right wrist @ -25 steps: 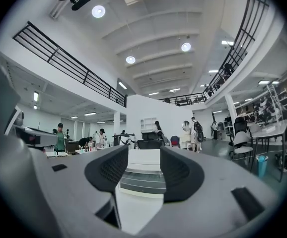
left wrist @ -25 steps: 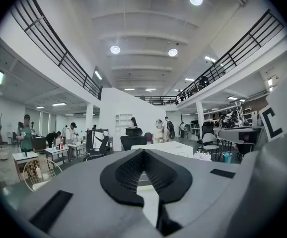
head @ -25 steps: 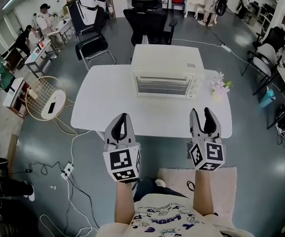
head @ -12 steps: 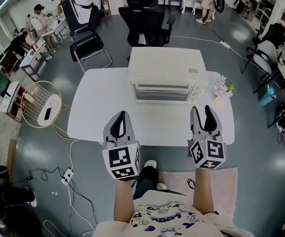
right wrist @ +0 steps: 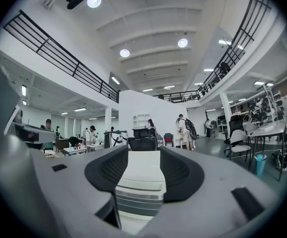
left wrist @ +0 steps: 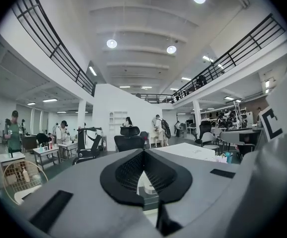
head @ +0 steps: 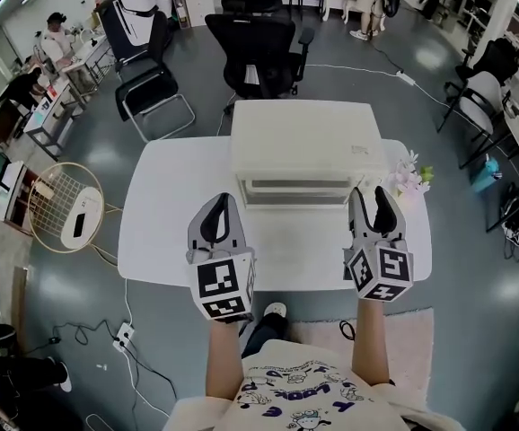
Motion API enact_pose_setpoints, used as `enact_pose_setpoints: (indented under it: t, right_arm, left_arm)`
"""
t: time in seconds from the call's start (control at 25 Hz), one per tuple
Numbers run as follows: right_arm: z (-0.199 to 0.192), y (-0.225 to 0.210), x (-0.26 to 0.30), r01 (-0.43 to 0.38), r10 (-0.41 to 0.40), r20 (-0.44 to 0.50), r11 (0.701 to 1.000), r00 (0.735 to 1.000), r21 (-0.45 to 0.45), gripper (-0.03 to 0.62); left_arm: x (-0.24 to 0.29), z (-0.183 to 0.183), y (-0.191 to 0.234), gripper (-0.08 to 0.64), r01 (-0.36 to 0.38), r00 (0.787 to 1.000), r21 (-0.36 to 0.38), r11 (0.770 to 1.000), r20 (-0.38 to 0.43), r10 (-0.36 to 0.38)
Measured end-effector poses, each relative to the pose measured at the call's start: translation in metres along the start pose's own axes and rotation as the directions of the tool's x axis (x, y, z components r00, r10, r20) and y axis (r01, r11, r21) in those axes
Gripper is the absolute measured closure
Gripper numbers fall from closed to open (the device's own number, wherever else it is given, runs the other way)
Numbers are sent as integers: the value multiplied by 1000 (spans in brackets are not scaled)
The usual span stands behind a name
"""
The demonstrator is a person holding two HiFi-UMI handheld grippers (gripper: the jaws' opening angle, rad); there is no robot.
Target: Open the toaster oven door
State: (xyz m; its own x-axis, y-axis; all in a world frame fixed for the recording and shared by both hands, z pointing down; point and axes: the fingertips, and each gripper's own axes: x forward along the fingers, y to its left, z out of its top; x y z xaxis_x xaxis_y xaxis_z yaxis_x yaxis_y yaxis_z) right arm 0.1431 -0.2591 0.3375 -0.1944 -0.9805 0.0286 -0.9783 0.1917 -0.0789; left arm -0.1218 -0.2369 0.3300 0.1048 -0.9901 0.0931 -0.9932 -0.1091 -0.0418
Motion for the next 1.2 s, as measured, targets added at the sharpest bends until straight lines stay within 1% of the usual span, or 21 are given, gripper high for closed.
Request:
enact_pose_setpoints:
  t: [0.32,0.6,0.96,1.2]
  right_arm:
    - [-14,-15,47,32,-32,-52,999,998,-2,393]
    - [-34,-29,68,66,-65,-125,998,990,2,393]
    - [-74,-40,85,96,-91,-276,995,957,3,393]
    - [-94,-47,96,101,-97,-341,995,935,-6,393]
  left_arm:
    - [56,-6,4,557,29,999,-1,1000,-24,-29]
    - [82,-15,2,557,49,998,-4,999,-45,-49]
    - [103,-32,5,557,63,995,-14,998,-78,-64]
    - [111,-41,5,557,70,993,-21,997,-97,-72]
